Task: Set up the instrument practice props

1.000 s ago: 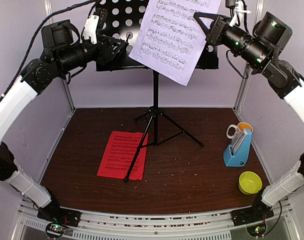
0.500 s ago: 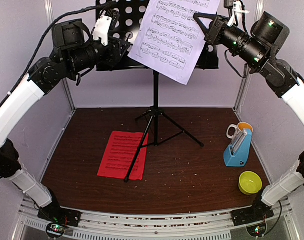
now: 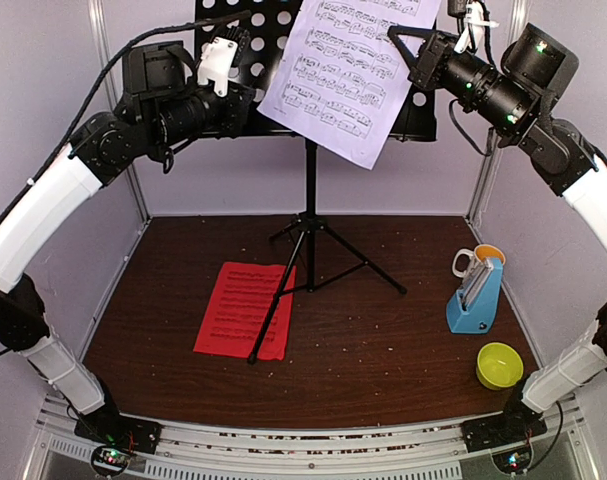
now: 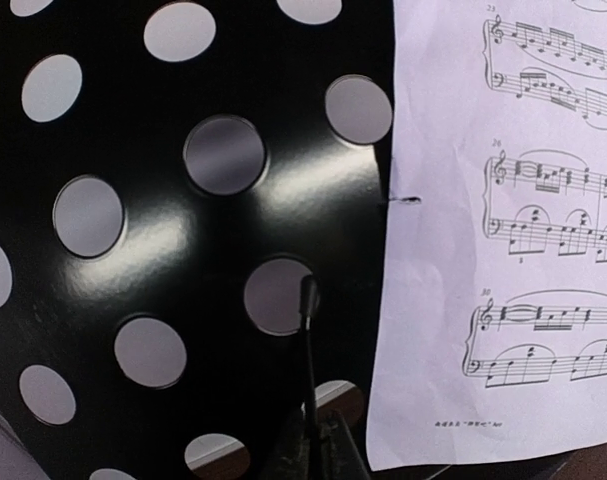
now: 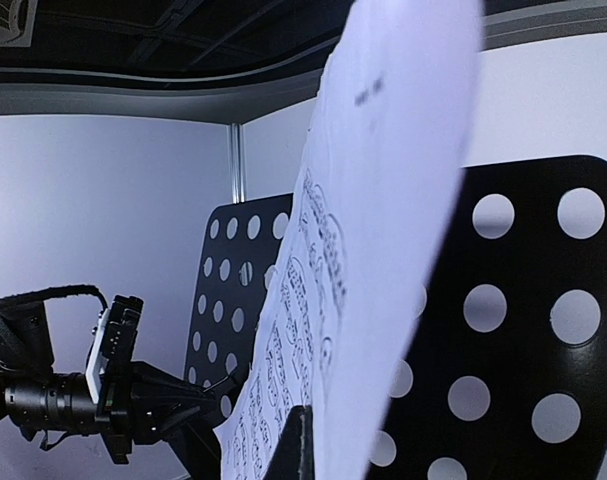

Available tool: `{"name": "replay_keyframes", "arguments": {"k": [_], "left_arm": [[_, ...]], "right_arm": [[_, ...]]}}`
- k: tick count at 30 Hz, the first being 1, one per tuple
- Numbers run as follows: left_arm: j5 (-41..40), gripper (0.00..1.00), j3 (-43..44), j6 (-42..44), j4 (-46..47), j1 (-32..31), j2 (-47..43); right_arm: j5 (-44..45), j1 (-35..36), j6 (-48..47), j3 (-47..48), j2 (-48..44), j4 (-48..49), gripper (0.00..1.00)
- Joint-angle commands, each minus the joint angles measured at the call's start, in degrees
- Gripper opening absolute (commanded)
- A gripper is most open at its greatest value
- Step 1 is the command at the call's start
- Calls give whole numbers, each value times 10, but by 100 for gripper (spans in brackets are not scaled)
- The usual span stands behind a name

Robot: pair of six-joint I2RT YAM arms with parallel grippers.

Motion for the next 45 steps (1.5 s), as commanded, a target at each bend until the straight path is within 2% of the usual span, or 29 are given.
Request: {"name": "replay_keyframes", "arguments": {"k": [1, 8, 14, 22, 31, 36, 45], "left_arm": [[-1, 0, -19, 7, 51, 0, -21], [24, 0, -81, 9, 138, -1, -51], [71, 0, -165, 28, 247, 0, -89], [111, 0, -187, 52, 270, 0, -98], [150, 0, -220, 84, 292, 3, -117], [173, 0, -226, 69, 293, 14, -120], [226, 0, -218, 44, 284, 30, -111]], "right_arm": [[18, -3, 1, -1, -4, 14, 0], [25, -3, -7, -6, -3, 17, 0], [17, -3, -22, -8, 0, 32, 0], [-47, -3, -79, 49, 47, 24, 0], [-111, -4, -206, 107, 104, 19, 0], [-129, -12, -248, 145, 128, 20, 0], [-223, -28, -286, 220, 183, 40, 0]]}}
